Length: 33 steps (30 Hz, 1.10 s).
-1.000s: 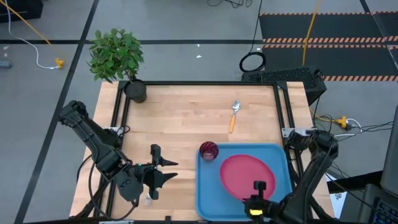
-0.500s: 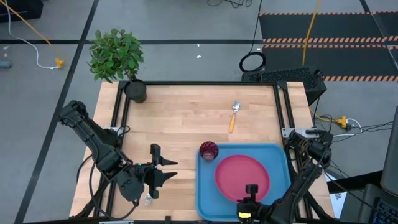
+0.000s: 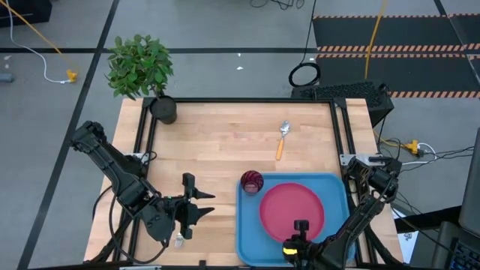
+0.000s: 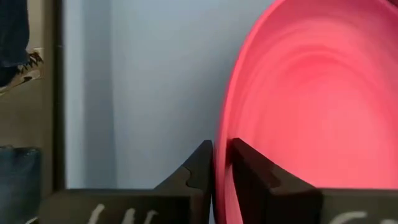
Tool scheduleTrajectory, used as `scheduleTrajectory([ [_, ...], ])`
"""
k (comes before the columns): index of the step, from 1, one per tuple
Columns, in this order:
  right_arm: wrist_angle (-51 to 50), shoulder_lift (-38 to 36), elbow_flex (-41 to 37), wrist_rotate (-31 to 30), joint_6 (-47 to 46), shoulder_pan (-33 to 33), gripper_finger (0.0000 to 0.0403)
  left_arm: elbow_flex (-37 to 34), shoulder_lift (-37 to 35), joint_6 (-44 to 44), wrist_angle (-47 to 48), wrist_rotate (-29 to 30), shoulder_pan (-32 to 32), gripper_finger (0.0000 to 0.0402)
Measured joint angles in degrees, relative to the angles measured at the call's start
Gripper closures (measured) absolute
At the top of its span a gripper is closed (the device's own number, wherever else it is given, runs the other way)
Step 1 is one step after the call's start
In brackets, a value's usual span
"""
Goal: Pick and place plate/cup/fork/spoon on tray
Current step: Put the red plate on the bottom right of the red cup on the blue tray
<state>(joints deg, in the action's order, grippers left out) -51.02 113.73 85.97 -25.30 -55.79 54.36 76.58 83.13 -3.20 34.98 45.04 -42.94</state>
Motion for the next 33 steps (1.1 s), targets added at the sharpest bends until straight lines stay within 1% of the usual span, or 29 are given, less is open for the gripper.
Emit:
scheduleTrajectory([
  [7, 1.08, -0.04, -3.18, 1.65, -1.91, -0.70, 0.0346, 0.00, 0.00, -0.17, 0.00, 0.00, 0.00, 0.0227],
  [16, 8.40, -0.04, -5.81, 1.85, 0.29, -1.96, 0.0321, 0.00, 0.00, -0.52, -0.01, -0.04, 0.00, 0.0227],
  [26, 12.06, -0.02, -5.81, 1.69, 3.58, -3.71, 0.0319, 0.00, 0.00, -0.57, -0.02, -0.07, 0.00, 0.0227],
  [33, 16.16, -0.02, -5.81, 1.66, 8.50, -5.30, 0.0318, 0.00, 0.00, -0.57, -0.02, -0.07, 0.00, 0.0227],
])
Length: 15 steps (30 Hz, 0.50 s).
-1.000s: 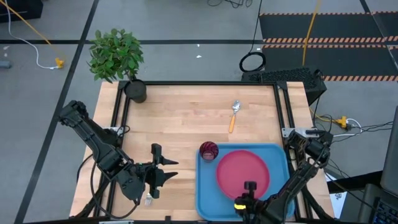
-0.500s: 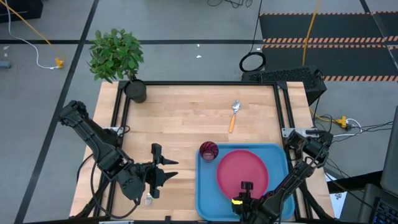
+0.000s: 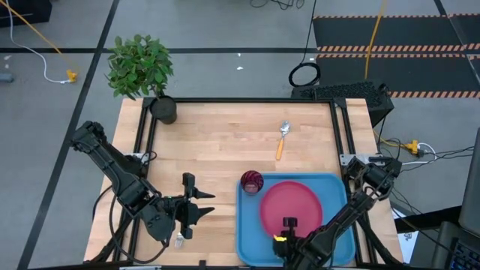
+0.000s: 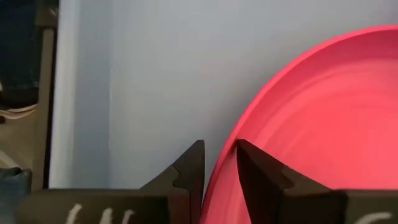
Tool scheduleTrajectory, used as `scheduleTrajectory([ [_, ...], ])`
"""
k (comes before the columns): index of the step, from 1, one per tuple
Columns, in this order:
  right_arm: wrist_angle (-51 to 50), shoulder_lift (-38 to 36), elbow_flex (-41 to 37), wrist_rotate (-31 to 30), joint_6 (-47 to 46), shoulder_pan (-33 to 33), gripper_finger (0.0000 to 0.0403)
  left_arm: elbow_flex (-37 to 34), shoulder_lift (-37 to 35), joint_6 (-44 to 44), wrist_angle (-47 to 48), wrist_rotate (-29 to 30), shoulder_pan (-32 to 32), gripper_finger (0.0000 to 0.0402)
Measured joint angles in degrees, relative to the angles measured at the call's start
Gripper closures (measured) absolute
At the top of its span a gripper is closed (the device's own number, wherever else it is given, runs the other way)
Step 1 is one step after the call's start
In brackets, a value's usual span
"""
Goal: Pick and place plate/cup/fork/spoon on tray
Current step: Put the red plate on the bottom right of the red cup on the blue tray
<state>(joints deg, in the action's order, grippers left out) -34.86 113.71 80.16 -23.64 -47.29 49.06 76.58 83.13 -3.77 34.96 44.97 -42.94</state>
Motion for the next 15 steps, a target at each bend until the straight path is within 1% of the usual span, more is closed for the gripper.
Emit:
scheduleTrajectory([
  [7, 4.67, 0.00, 0.00, 0.02, 4.36, -1.42, 0.0318, 0.00, 0.00, 0.00, 0.00, -0.02, 0.00, 0.0227],
  [15, 5.08, 0.00, 0.02, 1.40, 4.54, -1.90, 0.0318, -0.02, 0.00, -0.13, 0.02, -0.02, 0.00, 0.0227],
])
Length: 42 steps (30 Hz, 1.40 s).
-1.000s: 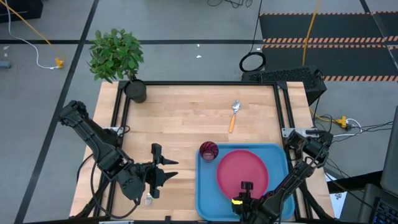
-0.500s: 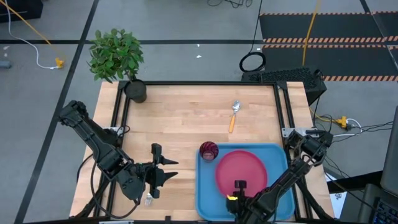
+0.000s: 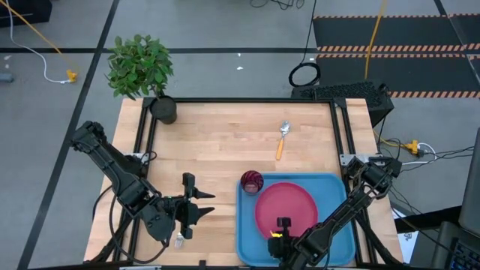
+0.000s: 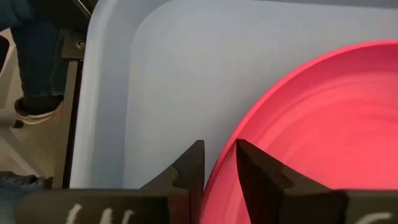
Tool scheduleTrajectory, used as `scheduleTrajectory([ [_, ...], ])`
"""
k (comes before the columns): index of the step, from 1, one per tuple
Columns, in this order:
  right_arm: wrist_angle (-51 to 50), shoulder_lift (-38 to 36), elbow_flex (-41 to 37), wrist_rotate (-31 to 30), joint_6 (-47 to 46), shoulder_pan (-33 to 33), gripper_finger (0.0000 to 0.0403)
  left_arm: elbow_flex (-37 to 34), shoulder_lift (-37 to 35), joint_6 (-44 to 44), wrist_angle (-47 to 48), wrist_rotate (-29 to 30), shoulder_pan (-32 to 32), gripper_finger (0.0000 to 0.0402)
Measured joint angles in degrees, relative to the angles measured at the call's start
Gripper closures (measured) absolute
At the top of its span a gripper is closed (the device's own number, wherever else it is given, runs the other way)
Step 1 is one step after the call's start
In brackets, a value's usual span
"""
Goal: Pick and place plate/cup/fork/spoon on tray
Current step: Put the red plate on the bottom right of the red cup on the blue tray, then put the red fork on the left of the red plate on the blue tray
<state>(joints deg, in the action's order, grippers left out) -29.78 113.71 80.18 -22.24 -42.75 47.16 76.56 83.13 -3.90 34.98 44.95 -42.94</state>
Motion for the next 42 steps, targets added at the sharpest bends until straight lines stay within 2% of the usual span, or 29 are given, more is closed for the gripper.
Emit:
scheduleTrajectory([
  [8, 1.10, -2.71, 0.00, -0.28, 0.60, 0.00, 0.0318, 0.00, 0.00, -6.75, 0.96, -0.06, 0.00, 0.0227],
  [13, 1.32, -5.54, 0.00, -1.58, 1.92, 0.07, 0.0318, -0.20, 0.47, -21.48, 10.16, -0.83, 0.00, 0.0227],
  [17, 1.27, -8.31, 0.00, -1.76, 3.83, 0.07, 0.0318, -4.10, 0.59, -34.25, 15.69, -3.61, -0.72, 0.0227],
  [25, 0.21, -15.37, 0.00, -3.62, 9.20, 0.07, 0.0318, -12.85, 0.61, -53.78, 16.03, -13.65, -1.41, 0.0227],
  [29, -1.78, -17.90, 0.00, -7.65, 8.93, 0.07, 0.0318, -14.95, 0.61, -62.93, 16.21, -19.89, -1.40, 0.0227],
  [32, -2.72, -18.98, 0.00, -9.34, 8.76, 0.07, 0.0318, -16.04, 0.61, -68.50, 16.20, -23.30, -1.40, 0.0227],
  [42, -4.30, -19.34, 0.00, -9.17, 8.97, -0.49, 0.0318, -21.44, 0.87, -84.27, 15.81, -32.97, -4.28, 0.0227],
])
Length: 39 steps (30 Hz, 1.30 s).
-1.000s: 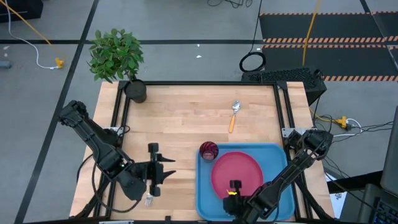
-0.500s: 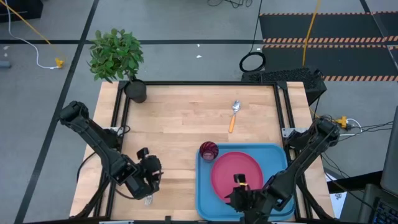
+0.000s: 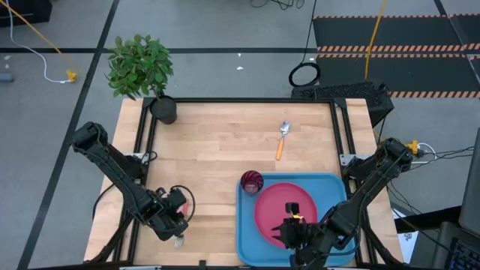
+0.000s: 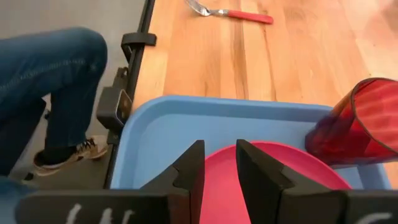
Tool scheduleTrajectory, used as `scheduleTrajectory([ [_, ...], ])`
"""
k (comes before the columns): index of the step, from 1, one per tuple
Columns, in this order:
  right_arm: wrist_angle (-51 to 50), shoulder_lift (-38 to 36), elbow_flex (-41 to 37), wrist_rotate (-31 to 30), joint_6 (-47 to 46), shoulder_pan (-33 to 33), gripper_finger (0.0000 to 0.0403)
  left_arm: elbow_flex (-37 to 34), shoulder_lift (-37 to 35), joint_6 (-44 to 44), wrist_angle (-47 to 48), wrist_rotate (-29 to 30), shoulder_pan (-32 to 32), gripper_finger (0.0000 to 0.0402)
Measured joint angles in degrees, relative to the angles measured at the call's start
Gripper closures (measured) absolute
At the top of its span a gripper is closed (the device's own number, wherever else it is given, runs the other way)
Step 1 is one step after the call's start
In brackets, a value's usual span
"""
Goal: Pick and place plate/cup/fork/spoon on tray
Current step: Put the red fork on the left of the red plate on the blue tray
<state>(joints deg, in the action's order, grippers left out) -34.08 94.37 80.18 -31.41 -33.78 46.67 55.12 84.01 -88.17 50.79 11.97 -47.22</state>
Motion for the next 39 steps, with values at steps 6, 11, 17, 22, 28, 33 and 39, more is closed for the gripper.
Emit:
scheduleTrajectory([
  [6, -4.52, 0.00, 0.00, 0.39, -0.20, -1.73, 0.0318, -2.39, 0.00, -10.36, -2.83, -2.60, -2.70, 0.0227],
  [11, -6.45, 0.02, 0.00, 3.31, 0.37, -4.45, 0.0318, -2.52, 0.00, -13.65, -6.17, -1.78, -3.93, 0.0227],
  [17, -6.49, 0.02, 0.00, 6.25, 2.94, -7.06, 0.0318, -2.54, 3.47, -14.97, -9.36, -1.96, -3.98, 0.0227],
  [22, -6.49, 0.02, 0.00, 6.41, 4.85, -7.79, 0.0318, -2.53, 7.18, -17.82, -10.61, -4.39, -3.94, 0.0227],
  [28, -6.21, 0.02, 0.00, 6.45, 6.03, -8.59, 0.0318, -2.52, 11.09, -19.08, -13.11, -5.44, -3.92, 0.0227],
  [33, -6.02, 0.02, 0.00, 8.14, 7.38, -9.48, 0.0318, -2.43, 12.94, -18.95, -13.93, -5.62, -3.46, 0.0227],
  [39, -5.73, 0.02, 0.00, 9.19, 9.31, -11.21, 0.0318, -2.30, 13.39, -9.78, -13.84, -3.99, -2.60, 0.0227],
])
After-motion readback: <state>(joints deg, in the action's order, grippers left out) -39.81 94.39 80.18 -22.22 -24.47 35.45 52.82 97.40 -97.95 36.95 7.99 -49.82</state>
